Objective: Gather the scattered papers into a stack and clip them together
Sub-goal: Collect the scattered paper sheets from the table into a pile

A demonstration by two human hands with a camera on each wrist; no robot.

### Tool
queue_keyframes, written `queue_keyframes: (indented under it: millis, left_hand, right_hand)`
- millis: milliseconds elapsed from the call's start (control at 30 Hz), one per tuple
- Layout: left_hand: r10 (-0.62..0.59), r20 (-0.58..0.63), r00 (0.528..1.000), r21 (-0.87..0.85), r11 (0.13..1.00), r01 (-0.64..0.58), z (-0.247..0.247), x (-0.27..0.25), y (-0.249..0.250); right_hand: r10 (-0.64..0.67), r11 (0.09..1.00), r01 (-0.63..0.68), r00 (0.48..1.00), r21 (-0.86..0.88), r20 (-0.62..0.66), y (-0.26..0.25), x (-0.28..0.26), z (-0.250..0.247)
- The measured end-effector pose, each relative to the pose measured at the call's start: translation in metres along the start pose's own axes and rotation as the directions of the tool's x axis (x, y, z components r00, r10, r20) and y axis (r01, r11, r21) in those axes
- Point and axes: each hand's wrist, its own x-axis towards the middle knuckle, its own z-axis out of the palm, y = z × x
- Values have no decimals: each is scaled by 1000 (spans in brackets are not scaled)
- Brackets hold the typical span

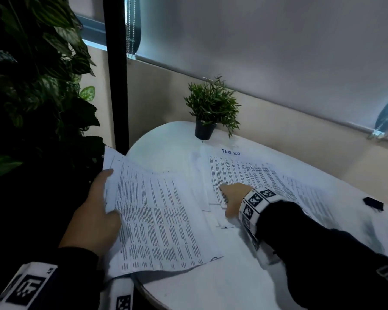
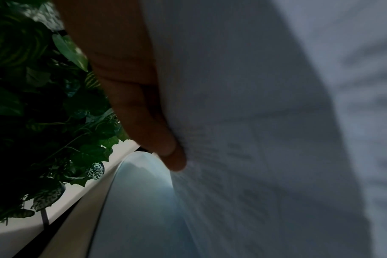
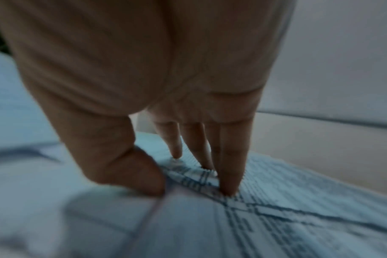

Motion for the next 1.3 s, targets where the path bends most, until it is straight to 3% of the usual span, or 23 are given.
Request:
queue_keyframes:
  millis: [167, 300, 367, 433, 467, 533, 633, 667, 700, 733, 767, 833, 900, 933, 1000, 1100, 1200, 1300]
  left_hand:
    - [39, 83, 996, 11, 999, -40, 5, 0, -1]
    - [51, 99, 994, 20, 998, -53, 9, 1, -2]
    - [59, 124, 991, 23, 998, -63, 10, 2, -4]
    - [40, 107, 993, -35, 999, -37, 11, 2, -3]
    - [12, 76, 997, -103, 995, -4, 12, 3, -4]
    - [-102, 76, 992, -324, 938, 121, 16, 3, 0]
    - [-188, 323, 927, -505, 795, 337, 16, 1, 2]
    - [-171, 347, 922, -469, 820, 328, 15, 1, 0]
    - [-144, 301, 943, -362, 897, 253, 13, 3, -4]
    - [-115, 212, 970, -220, 962, 162, 11, 6, -8]
    - [-69, 136, 988, -106, 991, 84, 9, 7, -10]
    - [5, 67, 998, -3, 1000, -5, 7, 9, -11]
    - [43, 15, 999, 32, 999, -44, 9, 10, -14]
    - [62, -6, 998, 51, 997, -61, 12, 10, -16]
    - [112, 18, 994, 10, 994, -112, 15, 12, -19]
    - [205, 112, 972, -9, 979, -206, 18, 11, -19]
    - [177, 186, 967, -31, 984, -174, 20, 9, -15]
    - [106, 186, 977, 9, 994, -110, 22, 6, -13]
  right_hand:
    - [-19, 998, 9, 989, -65, -145, 4, 2, 4]
    - [82, 996, -67, 962, 64, -262, 19, 2, -1]
    - [175, 967, -85, 907, 241, -383, 29, -2, -7]
    - [224, 920, 15, 799, 391, -558, 28, -12, -17]
    - [158, 914, 123, 769, 386, -619, 20, -22, -20]
    - [-134, 884, 385, 753, 265, -645, -15, -48, -19]
    - [-597, 686, 717, 650, 120, -470, -76, -90, -3]
    - [-689, 613, 781, 604, 123, -402, -87, -98, -1]
    - [-735, 559, 815, 573, 155, -363, -94, -103, 0]
    - [-738, 536, 813, 582, 227, -343, -94, -102, -1]
    - [-696, 555, 767, 640, 322, -324, -89, -98, -2]
    - [-495, 692, 577, 817, 435, -296, -63, -80, -2]
    - [-169, 920, 242, 954, 308, -246, -23, -54, 1]
    - [-7, 977, 51, 978, 209, -208, -4, -45, 4]
    - [182, 979, -173, 981, 112, -75, 26, -34, 13]
    - [199, 974, -202, 979, 99, 46, 44, -29, 26]
    - [233, 965, -228, 972, 128, -30, 52, -32, 20]
    - [244, 946, -203, 959, 253, -146, 45, -46, 4]
